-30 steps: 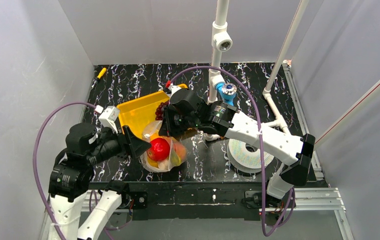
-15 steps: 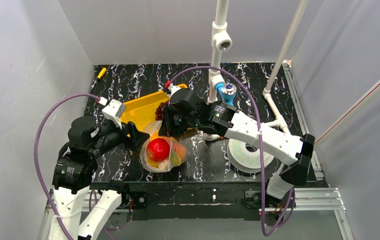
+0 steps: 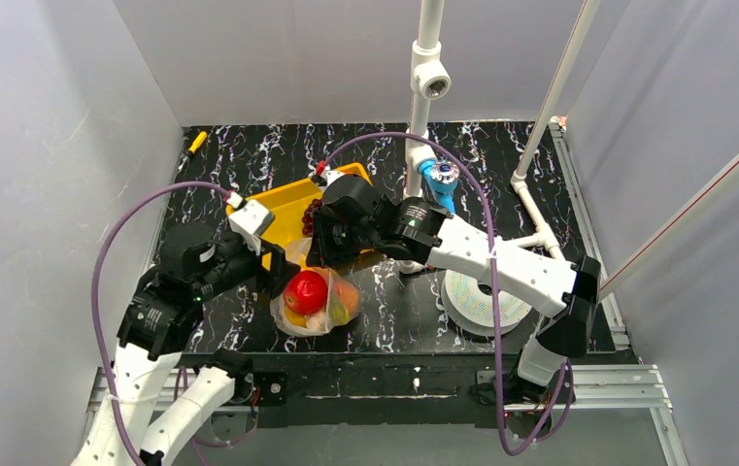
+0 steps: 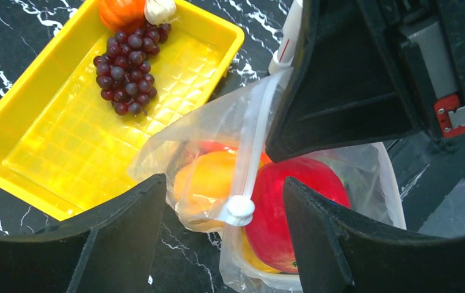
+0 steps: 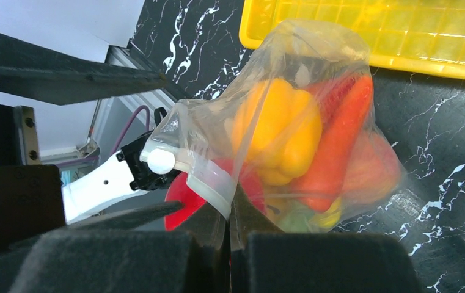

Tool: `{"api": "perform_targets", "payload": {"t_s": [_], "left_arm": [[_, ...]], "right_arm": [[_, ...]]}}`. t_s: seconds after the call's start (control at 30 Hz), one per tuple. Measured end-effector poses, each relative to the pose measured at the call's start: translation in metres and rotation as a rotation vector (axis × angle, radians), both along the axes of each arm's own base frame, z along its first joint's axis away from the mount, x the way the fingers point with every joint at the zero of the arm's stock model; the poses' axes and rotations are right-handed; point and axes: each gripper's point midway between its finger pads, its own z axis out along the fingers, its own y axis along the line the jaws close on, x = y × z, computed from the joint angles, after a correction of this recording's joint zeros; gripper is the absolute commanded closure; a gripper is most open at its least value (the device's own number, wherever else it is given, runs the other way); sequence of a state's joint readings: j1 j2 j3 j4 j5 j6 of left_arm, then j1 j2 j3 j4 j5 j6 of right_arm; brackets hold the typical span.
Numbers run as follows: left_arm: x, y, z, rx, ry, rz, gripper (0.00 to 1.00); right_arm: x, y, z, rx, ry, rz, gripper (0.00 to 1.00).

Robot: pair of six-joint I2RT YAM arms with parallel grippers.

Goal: Place the food in the zip-top bag and seal the zipper
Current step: Adjust the zipper food storage bag at the center of the board.

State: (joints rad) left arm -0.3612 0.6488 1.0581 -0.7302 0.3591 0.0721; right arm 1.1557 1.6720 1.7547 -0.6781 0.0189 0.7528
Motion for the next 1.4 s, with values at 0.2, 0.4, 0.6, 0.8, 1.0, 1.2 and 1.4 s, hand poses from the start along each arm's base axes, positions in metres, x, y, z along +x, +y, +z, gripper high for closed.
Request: {"api": "perform_targets", "payload": {"t_s": [0.2, 0.4, 0.6, 0.8, 1.0, 1.2, 1.4], "left_arm": [[0.007, -0.007, -0.028, 0.136, 0.007, -0.021, 0.45], [0.017, 0.003, -0.038, 0.217, -0.003, 0.053, 0.66], [0.019, 0.011, -0.042, 0.244, 0.006, 0.094, 0.94], [0.012, 0.013, -0.048, 0.251, 0.045, 0.093, 1.0], [-0.002, 0.017, -0.052, 0.263, 0.132, 0.089, 1.0], [-0.013, 0.012, -0.059, 0.292, 0.294, 0.079, 1.0], [-0.02, 0.008, -0.056, 0.29, 0.384, 0.082, 1.0]], "right_arm": [[0.001, 0.003, -0.005, -0.009, 0.005, 0.001, 0.99], [-0.002, 0.005, -0.006, -0.006, 0.018, 0.017, 0.99], [-0.002, 0.005, -0.006, -0.005, 0.015, 0.021, 0.99], [-0.002, 0.004, -0.011, -0.023, -0.004, 0.046, 0.94], [0.004, -0.007, -0.032, -0.131, -0.068, 0.091, 0.75], [0.012, -0.03, -0.046, -0.282, -0.156, 0.127, 0.56], [0.008, -0.047, -0.033, -0.365, -0.237, 0.193, 0.27]]}}
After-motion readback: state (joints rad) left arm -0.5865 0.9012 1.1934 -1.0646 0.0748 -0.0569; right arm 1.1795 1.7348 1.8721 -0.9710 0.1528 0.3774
